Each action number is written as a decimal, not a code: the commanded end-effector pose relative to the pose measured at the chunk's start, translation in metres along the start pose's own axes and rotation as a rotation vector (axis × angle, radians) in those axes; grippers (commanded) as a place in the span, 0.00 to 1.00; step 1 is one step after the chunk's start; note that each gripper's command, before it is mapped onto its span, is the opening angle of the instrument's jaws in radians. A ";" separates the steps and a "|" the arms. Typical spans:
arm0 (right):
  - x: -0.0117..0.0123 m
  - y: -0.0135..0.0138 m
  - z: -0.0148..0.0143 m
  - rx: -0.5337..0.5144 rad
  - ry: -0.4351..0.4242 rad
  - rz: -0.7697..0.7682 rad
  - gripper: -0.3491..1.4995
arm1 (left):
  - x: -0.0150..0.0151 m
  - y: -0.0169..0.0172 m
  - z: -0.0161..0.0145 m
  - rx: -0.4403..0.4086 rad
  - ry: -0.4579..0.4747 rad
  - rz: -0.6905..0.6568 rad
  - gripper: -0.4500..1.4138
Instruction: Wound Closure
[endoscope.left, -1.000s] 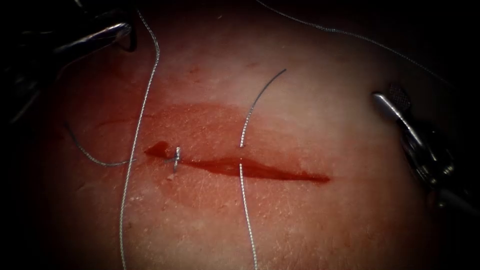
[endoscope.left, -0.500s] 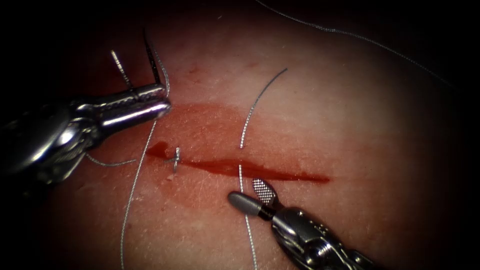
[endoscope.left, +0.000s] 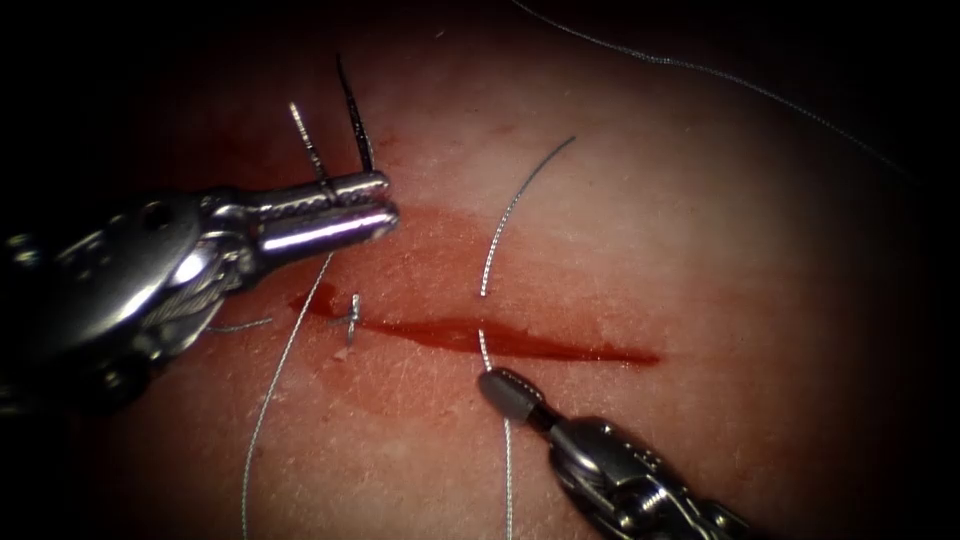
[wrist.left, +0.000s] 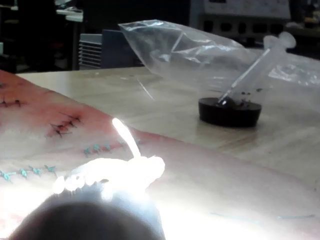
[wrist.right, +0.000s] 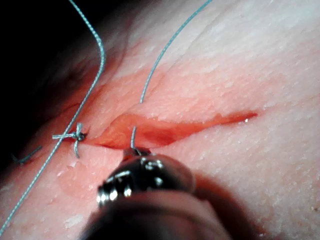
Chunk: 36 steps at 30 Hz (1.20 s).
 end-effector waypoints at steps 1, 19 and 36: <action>0.0009 -0.0006 0.0005 0.008 0.002 0.003 0.00 | -0.0013 0.0002 0.0004 0.000 -0.008 0.005 0.00; -0.0015 -0.0027 -0.0022 0.088 -0.117 0.007 0.00 | -0.0016 0.0003 0.0003 0.005 -0.008 0.003 0.00; 0.0004 -0.0048 -0.0034 0.053 -0.051 0.026 0.79 | 0.0002 0.0007 0.0001 0.001 0.049 0.147 0.00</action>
